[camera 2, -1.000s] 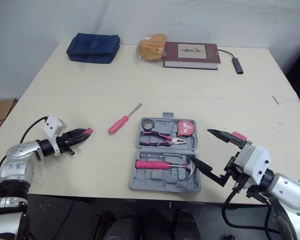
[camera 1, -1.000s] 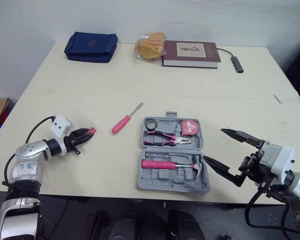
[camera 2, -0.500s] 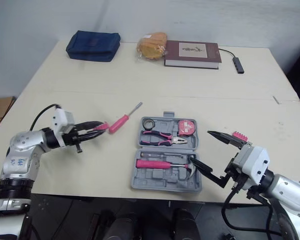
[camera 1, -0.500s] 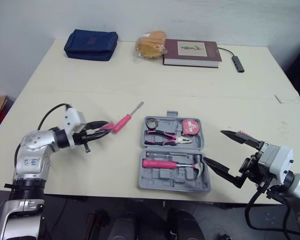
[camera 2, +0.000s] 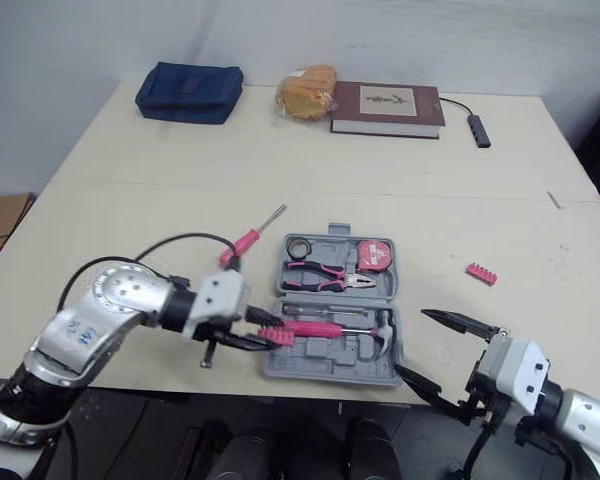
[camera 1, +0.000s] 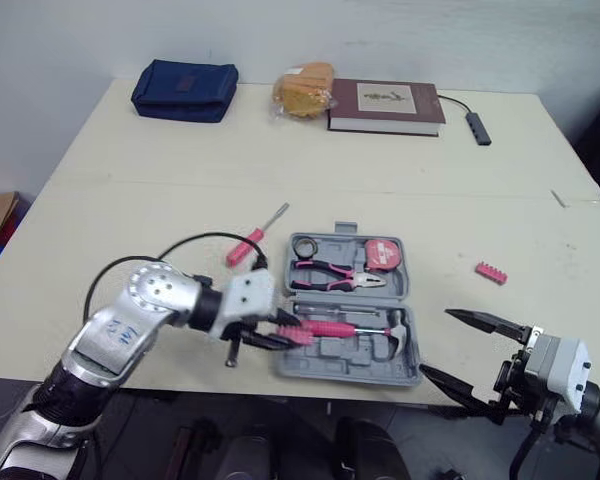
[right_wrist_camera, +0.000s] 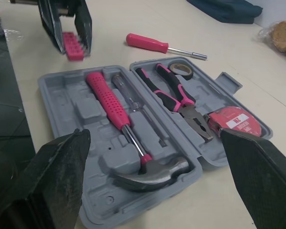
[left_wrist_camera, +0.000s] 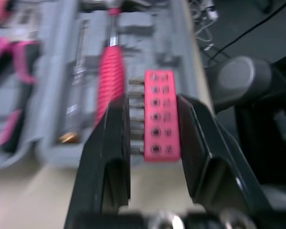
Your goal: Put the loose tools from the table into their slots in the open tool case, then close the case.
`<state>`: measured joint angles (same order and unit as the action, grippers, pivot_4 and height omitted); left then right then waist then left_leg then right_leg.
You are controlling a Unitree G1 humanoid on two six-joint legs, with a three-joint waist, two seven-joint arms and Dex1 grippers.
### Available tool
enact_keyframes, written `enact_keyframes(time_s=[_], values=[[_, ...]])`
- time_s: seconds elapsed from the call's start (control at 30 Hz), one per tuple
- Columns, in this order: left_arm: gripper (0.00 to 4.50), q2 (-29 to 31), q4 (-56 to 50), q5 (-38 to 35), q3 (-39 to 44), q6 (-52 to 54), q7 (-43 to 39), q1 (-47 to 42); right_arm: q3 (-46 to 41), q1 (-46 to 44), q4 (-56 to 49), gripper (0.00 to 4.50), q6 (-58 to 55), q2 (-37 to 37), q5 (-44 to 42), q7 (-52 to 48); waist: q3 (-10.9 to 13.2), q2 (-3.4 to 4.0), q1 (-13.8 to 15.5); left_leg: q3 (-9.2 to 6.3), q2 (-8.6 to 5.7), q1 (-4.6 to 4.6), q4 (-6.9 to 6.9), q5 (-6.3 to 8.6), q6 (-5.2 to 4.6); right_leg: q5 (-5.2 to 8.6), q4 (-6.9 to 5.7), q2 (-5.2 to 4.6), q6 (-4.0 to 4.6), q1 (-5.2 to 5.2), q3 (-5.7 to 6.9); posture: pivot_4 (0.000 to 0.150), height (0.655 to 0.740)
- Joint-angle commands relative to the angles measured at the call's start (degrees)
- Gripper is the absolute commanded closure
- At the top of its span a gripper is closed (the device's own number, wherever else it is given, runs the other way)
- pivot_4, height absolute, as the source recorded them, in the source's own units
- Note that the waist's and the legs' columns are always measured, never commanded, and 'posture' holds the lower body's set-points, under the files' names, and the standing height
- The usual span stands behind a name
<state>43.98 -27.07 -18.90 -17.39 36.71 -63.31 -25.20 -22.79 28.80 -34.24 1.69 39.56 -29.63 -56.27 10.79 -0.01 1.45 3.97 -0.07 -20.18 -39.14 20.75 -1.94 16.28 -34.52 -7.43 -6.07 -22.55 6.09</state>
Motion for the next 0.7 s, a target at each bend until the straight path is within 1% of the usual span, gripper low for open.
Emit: enact_keyframes(time_s=[0.03, 0.1, 0.17, 0.37, 0.7], values=[[3.80, 0.45, -2.93, 2.98, -3.13, 2.65, 2.42, -0.99, -1.27, 2.64, -3.16, 0.00, 1.42, -0.66, -0.66, -0.92, 0.00, 0.00, 0.05, -0.02, 0.00, 0.01, 0.00, 0.00, 0.00, 0.00, 0.00, -0.01, 0.00, 0.00, 0.00, 0.150, 0.7400], [3.80, -0.01, -3.40, 3.74, -4.37, 4.89, 3.77, -1.38, -1.81, 3.65, -3.43, 0.00, 1.51, -0.60, -1.01, -1.17, 0.00, 0.00, 0.07, -0.06, 0.00, 0.00, 0.00, -0.01, 0.01, 0.00, 0.00, 0.00, 0.01, 0.00, 0.02, 0.150, 0.7400], [3.80, 0.26, -3.25, 5.60, -5.75, 4.25, 4.28, -1.58, -2.57, 4.57, -3.83, 0.00, 1.51, -0.48, -1.26, -1.26, 0.00, 0.00, 0.07, -0.06, -0.01, 0.00, 0.00, -0.02, 0.00, 0.00, 0.00, 0.00, 0.01, 0.01, 0.02, 0.150, 0.7400], [3.80, -1.52, -2.25, 9.48, -8.93, 3.75, 6.92, -1.96, -3.12, 6.50, -5.13, 0.00, 1.74, -1.08, -0.97, -0.66, 0.00, 0.01, 0.09, -0.08, 0.00, 0.00, 0.00, -0.01, 0.00, 0.00, 0.03, -0.06, 0.01, 0.02, 0.01, 0.150, 0.7400], [3.80, -3.83, 0.22, 13.92, -11.04, 3.35, 9.11, -3.33, -3.50, 6.50, -6.05, 0.00, 1.74, -2.21, -0.15, 0.45, 0.00, 0.01, 0.09, -0.08, -0.03, 0.00, -0.03, -0.02, -0.01, 0.01, 0.01, -0.06, 0.01, 0.02, 0.02, 0.150, 0.7400]])
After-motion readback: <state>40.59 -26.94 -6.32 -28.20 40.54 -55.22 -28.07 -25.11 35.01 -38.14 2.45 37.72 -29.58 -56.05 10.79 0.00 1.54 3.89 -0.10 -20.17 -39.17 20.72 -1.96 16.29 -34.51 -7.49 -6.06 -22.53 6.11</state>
